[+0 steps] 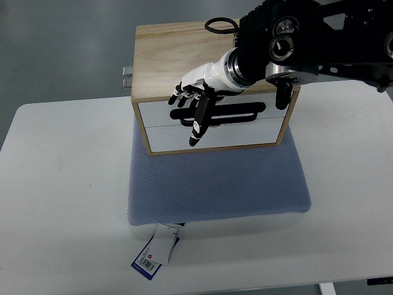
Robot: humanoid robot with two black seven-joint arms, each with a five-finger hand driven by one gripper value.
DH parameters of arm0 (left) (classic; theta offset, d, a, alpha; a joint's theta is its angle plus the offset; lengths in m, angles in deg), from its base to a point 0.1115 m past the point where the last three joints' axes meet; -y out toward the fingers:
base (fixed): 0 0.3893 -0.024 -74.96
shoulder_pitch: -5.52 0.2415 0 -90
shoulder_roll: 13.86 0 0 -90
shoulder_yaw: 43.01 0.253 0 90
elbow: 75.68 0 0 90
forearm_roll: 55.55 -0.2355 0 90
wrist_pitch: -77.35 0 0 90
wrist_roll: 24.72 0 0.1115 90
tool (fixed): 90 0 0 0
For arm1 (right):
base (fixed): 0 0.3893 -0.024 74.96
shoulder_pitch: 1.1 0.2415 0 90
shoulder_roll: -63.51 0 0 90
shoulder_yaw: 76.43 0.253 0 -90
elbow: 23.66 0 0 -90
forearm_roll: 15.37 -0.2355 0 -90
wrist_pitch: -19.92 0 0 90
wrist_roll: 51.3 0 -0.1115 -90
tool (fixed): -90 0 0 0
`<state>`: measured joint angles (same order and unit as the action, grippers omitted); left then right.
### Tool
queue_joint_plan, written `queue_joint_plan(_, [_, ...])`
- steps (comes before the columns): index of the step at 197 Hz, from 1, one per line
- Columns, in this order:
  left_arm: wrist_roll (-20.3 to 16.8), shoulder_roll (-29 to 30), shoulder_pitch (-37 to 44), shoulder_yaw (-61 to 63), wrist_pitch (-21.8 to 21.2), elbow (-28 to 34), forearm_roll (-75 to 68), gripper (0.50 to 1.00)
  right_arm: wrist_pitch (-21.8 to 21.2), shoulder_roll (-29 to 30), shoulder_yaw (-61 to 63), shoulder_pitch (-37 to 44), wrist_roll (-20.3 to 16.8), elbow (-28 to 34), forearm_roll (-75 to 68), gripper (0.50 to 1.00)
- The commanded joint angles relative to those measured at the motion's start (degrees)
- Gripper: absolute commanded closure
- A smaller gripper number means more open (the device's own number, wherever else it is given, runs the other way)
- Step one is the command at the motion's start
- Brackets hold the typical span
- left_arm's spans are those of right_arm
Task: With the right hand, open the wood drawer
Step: 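Lower the right hand and hook its fingers into the upper drawer's black handle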
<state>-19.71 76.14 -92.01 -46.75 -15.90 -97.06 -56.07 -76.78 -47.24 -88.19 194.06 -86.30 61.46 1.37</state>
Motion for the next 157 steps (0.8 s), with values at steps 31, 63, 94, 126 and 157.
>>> queue_joint_plan(31, [0.00, 0.00, -0.03, 0.05, 0.00, -0.06, -0.01, 0.500, -2.35, -0.79, -1.52, -1.27, 0.00, -0.21, 2.07, 0.562])
queue_joint_plan(63, [0.00, 0.00, 0.06, 0.05, -0.09, 0.03, -0.01, 0.500, -2.70, -1.58, -2.04, -2.59, 0.00, -0.21, 3.65, 0.562])
queue_joint_plan(94, [0.00, 0.00, 0.06, 0.05, -0.09, 0.03, -0.01, 0.500, -2.70, -1.93, -2.31, -4.17, 0.00, -0.39, 4.27, 0.562])
queue_joint_plan(126, [0.00, 0.00, 0.06, 0.05, 0.00, 0.11, -0.01, 0.500, -2.96, -2.63, -2.22, -5.84, 0.00, -0.83, 5.41, 0.562])
queue_joint_plan(157, [0.00, 0.00, 0.06, 0.05, -0.09, 0.20, -0.01, 0.500, -6.21, -4.39, -1.96, -5.84, 0.00, -0.83, 4.36, 0.560])
